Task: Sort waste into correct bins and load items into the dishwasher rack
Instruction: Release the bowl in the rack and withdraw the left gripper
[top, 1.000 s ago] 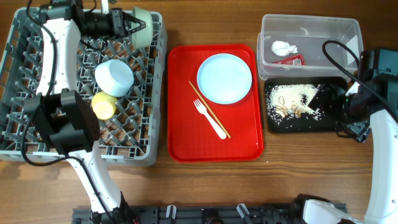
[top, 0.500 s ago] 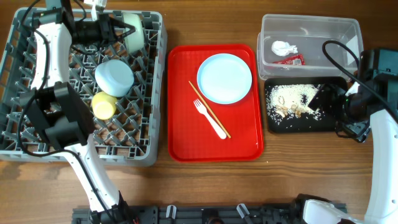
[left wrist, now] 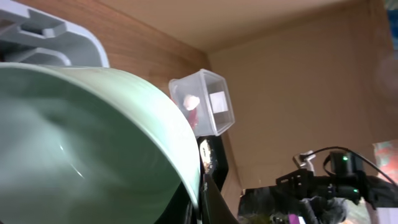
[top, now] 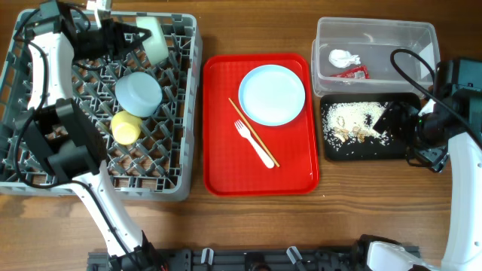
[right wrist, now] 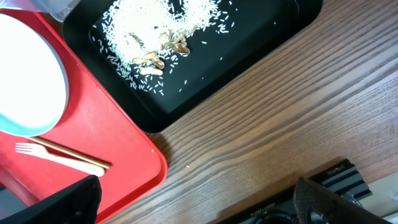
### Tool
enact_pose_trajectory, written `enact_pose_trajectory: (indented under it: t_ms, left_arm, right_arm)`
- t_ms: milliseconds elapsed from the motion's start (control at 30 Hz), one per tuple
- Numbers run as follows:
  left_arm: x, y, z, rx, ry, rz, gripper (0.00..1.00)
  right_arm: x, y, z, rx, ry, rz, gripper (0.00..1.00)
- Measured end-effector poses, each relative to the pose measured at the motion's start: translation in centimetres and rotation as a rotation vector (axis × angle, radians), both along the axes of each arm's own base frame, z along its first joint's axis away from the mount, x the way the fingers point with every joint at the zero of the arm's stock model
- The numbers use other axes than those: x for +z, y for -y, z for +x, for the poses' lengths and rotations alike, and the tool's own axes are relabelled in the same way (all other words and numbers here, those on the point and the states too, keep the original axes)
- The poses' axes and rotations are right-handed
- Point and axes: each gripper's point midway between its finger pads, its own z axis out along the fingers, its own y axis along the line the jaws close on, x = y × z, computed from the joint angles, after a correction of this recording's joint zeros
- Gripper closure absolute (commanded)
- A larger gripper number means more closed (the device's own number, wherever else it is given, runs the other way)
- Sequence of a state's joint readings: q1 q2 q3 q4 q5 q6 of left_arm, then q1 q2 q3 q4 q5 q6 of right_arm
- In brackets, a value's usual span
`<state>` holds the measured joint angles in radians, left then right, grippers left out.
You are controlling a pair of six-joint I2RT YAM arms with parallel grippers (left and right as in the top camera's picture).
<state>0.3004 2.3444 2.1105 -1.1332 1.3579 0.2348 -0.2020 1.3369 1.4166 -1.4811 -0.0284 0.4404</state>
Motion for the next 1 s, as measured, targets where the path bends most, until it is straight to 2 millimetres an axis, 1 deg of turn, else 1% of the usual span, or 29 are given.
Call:
enact_pose_trajectory:
  t_ms: [233,467,700,1000]
  left_arm:
    - [0.7,0.5,0.0,-0.016,0.020,-0.035,0.96]
    - [0.7,2.0,0.2,-0.048,0.050,-0.024,0.96]
    - [-1.1,1.6,0.4,-0.025,0.009,0.072,0.96]
    - [-1.5,1.0,0.2,-0.011,-0.015,0.088,0.96]
  right_arm:
    - [0.0,0.0,0.0,0.000,0.000,0.000,0.00]
    - [0.0,0.0,0.0,0.000,0.000,0.000,0.00]
    - [0.0,0.0,0.0,0.000,0.000,0.000,0.00]
    - [0.0,0.0,0.0,0.000,-0.001,0.000,0.00]
